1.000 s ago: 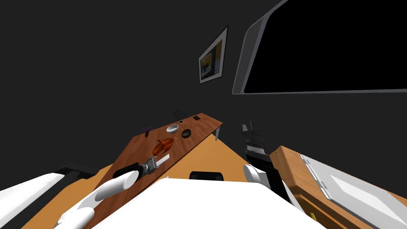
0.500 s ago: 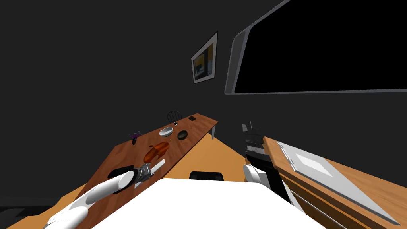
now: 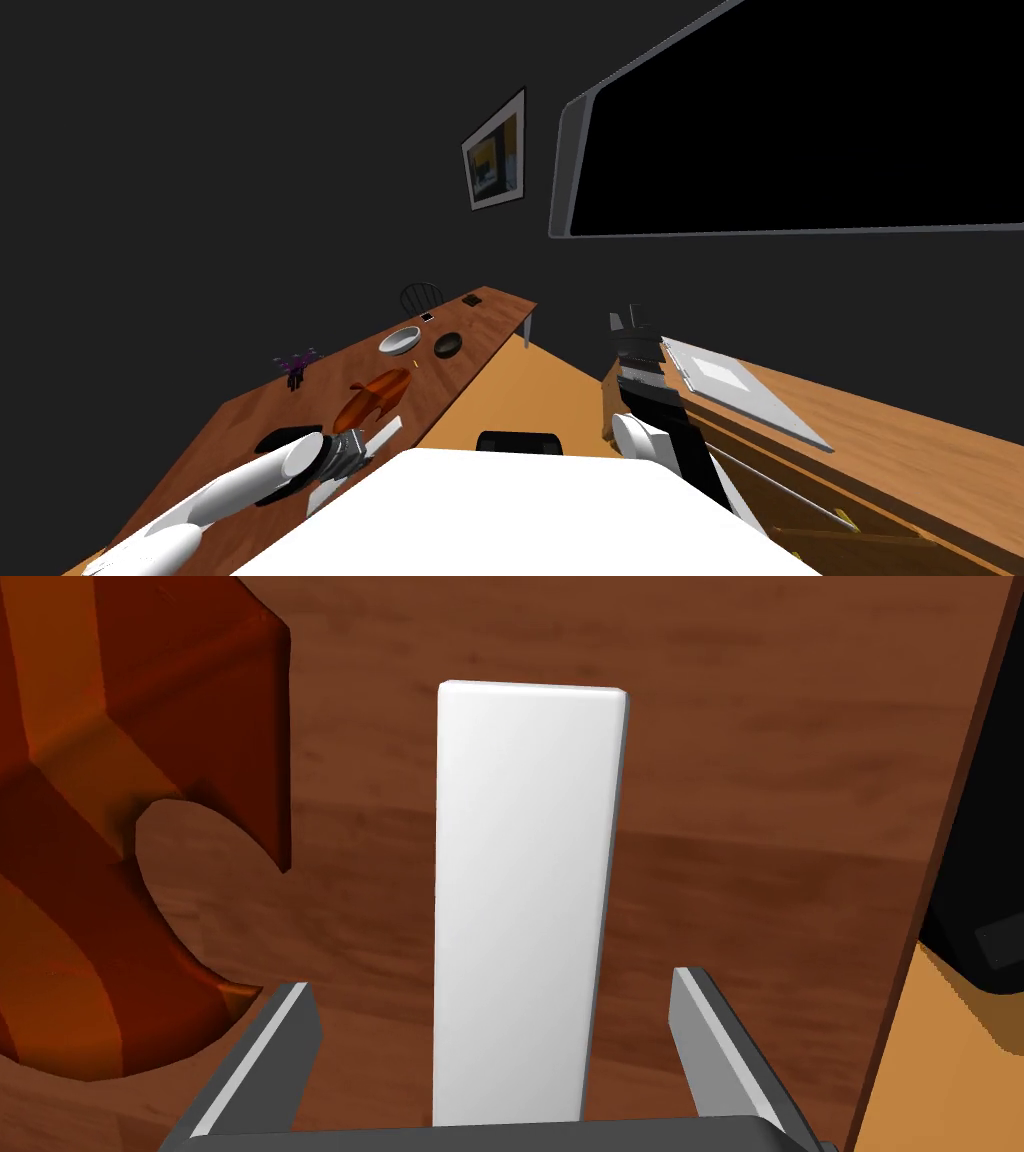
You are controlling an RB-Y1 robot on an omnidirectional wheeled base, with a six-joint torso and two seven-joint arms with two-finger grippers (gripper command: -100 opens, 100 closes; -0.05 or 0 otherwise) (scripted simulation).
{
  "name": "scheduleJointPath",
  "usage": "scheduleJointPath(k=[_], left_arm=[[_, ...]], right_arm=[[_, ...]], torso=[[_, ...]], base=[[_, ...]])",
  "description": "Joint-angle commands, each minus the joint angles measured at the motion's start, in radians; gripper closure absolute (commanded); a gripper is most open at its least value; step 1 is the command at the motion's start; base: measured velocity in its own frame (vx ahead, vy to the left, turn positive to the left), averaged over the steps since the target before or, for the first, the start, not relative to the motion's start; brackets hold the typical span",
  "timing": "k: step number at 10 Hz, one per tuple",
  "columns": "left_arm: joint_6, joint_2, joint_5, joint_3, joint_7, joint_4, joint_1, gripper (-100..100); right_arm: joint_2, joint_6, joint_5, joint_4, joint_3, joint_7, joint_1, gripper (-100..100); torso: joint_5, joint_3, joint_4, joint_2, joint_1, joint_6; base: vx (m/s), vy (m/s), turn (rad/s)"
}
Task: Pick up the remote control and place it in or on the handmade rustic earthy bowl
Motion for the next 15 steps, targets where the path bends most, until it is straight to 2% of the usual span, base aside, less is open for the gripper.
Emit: scheduleJointPath(k=[1, 6, 8, 9, 10, 11, 14, 15], left_arm=[[0.031, 0.011, 0.018, -0.002, 0.018, 0.012, 0.004, -100], [0.172, 0.055, 0.119, -0.036, 0.106, 0.125, -0.003, -100], [0.213, 0.064, 0.146, -0.047, 0.132, 0.156, -0.005, -100], [0.198, 0.06, 0.137, -0.045, 0.12, 0.153, -0.012, -100], [0.203, 0.06, 0.138, -0.046, 0.122, 0.156, -0.013, 0], [0.183, 0.027, 0.12, -0.043, 0.109, 0.188, -0.024, -100], [0.164, -0.007, 0.102, -0.041, 0.095, 0.221, -0.035, -100], [0.168, 0.0, 0.106, -0.042, 0.102, 0.21, -0.03, -100]], right_arm=[[0.0, 0.0, 0.0, 0.0, 0.0, 0.0, 0.0, 0], [0.0, 0.0, 0.0, 0.0, 0.0, 0.0, 0.0, 0], [0.0, 0.0, 0.0, 0.0, 0.0, 0.0, 0.0, 0], [0.0, 0.0, 0.0, 0.0, 0.0, 0.0, 0.0, 0], [0.0, 0.0, 0.0, 0.0, 0.0, 0.0, 0.0, 0], [0.0, 0.0, 0.0, 0.0, 0.0, 0.0, 0.0, 0], [0.0, 0.0, 0.0, 0.0, 0.0, 0.0, 0.0, 0], [0.0, 0.0, 0.0, 0.0, 0.0, 0.0, 0.0, 0]], torso=[[0.0, 0.0, 0.0, 0.0, 0.0, 0.0], [0.0, 0.0, 0.0, 0.0, 0.001, -0.001], [0.0, 0.0, 0.0, 0.0, 0.0, -0.001], [0.0, 0.0, 0.0, -0.001, 0.0, -0.001], [0.0, -0.001, 0.0, -0.001, -0.001, -0.002], [0.0, -0.001, 0.0, -0.002, -0.002, -0.002], [0.0, -0.001, 0.0, -0.001, -0.001, -0.002], [0.0, -0.001, 0.0, -0.001, -0.001, -0.002]], base=[[-0.022, 0.037, -0.109], [-0.027, 0.033, -0.252], [-0.02, 0.024, -0.172], [-0.007, 0.015, -0.042], [0.0, 0.0, 0.0], [-0.009, 0.013, -0.082], [-0.012, 0.021, -0.049], [-0.005, 0.009, -0.009]])
